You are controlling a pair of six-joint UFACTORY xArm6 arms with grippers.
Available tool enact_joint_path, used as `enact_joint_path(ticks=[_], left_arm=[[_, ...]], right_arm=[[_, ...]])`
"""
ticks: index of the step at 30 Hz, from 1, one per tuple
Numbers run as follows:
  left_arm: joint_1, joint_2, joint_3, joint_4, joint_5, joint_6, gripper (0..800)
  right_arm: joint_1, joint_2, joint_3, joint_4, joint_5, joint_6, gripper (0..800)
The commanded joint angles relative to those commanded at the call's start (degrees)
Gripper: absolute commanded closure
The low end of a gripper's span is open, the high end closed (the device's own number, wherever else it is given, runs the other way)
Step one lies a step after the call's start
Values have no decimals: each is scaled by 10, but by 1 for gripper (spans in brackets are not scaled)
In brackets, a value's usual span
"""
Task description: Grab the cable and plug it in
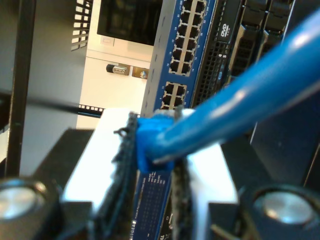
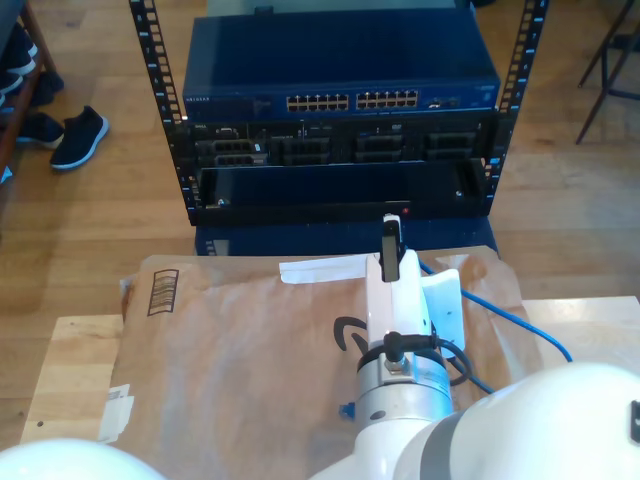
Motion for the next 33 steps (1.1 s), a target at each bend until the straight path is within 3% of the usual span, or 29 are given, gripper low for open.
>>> enact_joint_path(ticks=[10, 15, 20, 22, 24, 29, 33], left_arm=[[0, 0, 0, 0, 0, 0, 0], [0, 0, 0, 0, 0, 0, 0], [0, 0, 0, 0, 0, 0, 0], [0, 0, 0, 0, 0, 0, 0], [0, 0, -1, 0, 1, 0, 0], [0, 1, 0, 0, 0, 0, 0], [0, 1, 0, 0, 0, 0, 0]], right_arm=[[-38, 11, 33, -8, -6, 48, 800], [-79, 11, 48, -55, -11, 74, 800], [-132, 0, 64, -167, 4, 109, 800], [-157, -42, 76, -203, 48, 108, 800], [-188, -73, 106, -215, 106, 113, 800], [-228, -77, 104, -287, 124, 146, 800], [-240, -86, 98, -288, 165, 147, 799]])
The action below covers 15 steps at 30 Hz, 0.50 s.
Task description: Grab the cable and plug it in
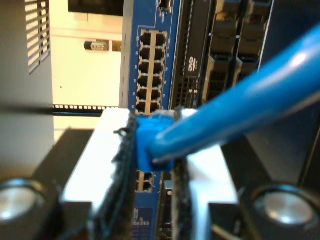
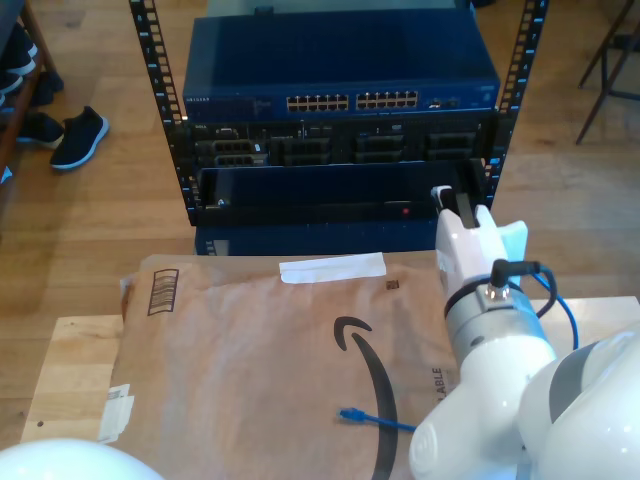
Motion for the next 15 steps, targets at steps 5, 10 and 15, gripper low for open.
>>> enact_joint_path(ticks=[5, 10, 15], left_arm=[[0, 0, 0, 0, 0, 0, 0], [0, 0, -1, 0, 0, 0, 0], [1, 0, -1, 0, 0, 0, 0]], right_arm=[[-7, 13, -27, -1, -18, 8, 798], [-6, 52, -64, -4, -70, 24, 800], [-7, 93, -122, -4, -68, 25, 800]])
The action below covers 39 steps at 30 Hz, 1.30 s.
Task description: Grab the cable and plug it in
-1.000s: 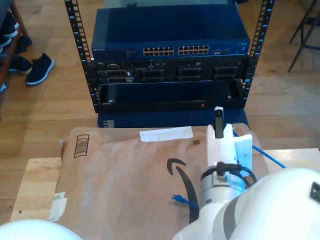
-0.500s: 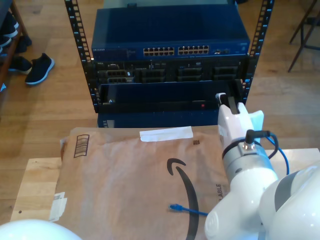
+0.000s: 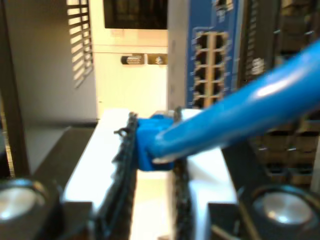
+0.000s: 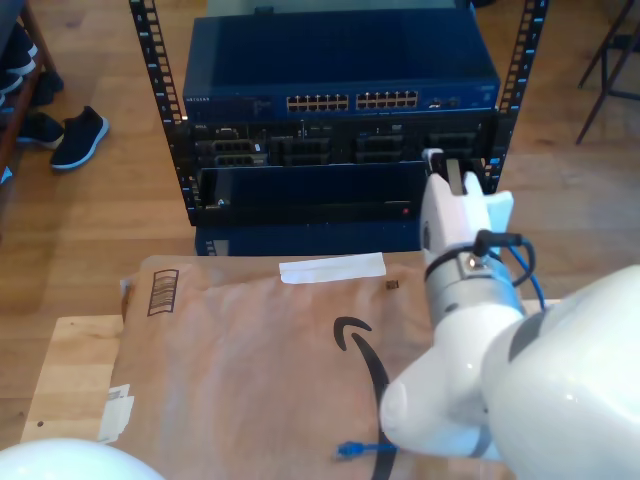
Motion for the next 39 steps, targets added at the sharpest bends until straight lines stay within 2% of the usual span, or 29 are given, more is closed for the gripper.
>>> enact_joint_path(ticks=[7, 11, 14, 21, 39], left_arm=[[-1, 0, 0, 0, 1, 0, 0], [-1, 0, 1, 0, 0, 0, 0], [-1, 0, 1, 0, 0, 0, 0], [-1, 0, 0, 0, 0, 0, 0], [-1, 0, 0, 0, 1, 0, 0]], right_arm=[[-36, 77, -77, -6, 5, 4, 800], [-62, 115, -124, -34, 6, 12, 800], [-64, 143, -159, -36, 14, 13, 800], [-76, 174, -182, -36, 14, 14, 800], [-90, 208, -198, -37, 1, 23, 800]])
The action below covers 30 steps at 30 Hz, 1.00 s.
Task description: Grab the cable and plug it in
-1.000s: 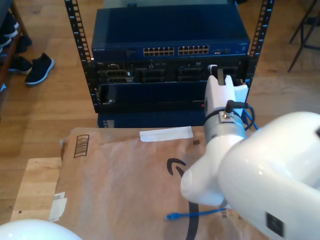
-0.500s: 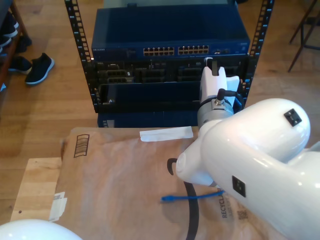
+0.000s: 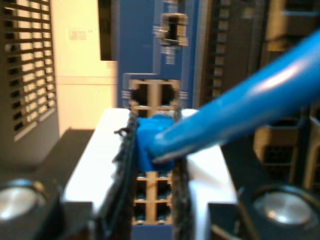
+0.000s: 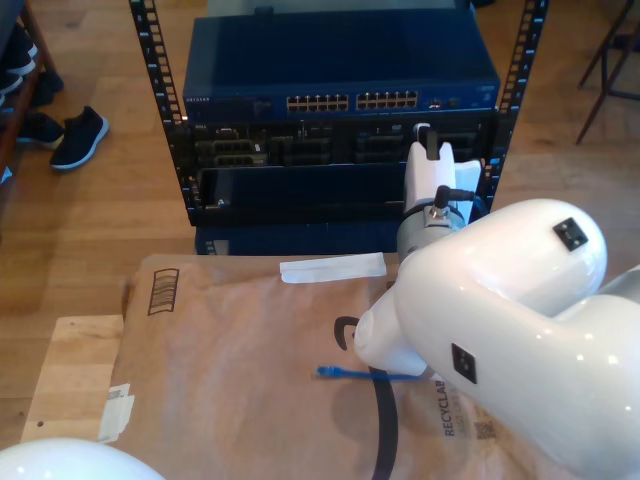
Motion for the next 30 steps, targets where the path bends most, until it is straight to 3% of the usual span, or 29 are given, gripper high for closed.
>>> enact_joint_path(ticks=[20, 30], left_arm=[[0, 0, 1, 0, 0, 0, 0], [1, 0, 1, 0, 0, 0, 0]], right_arm=[[-27, 3, -5, -64, -21, 24, 800], [-28, 53, -76, -64, -16, 22, 800]])
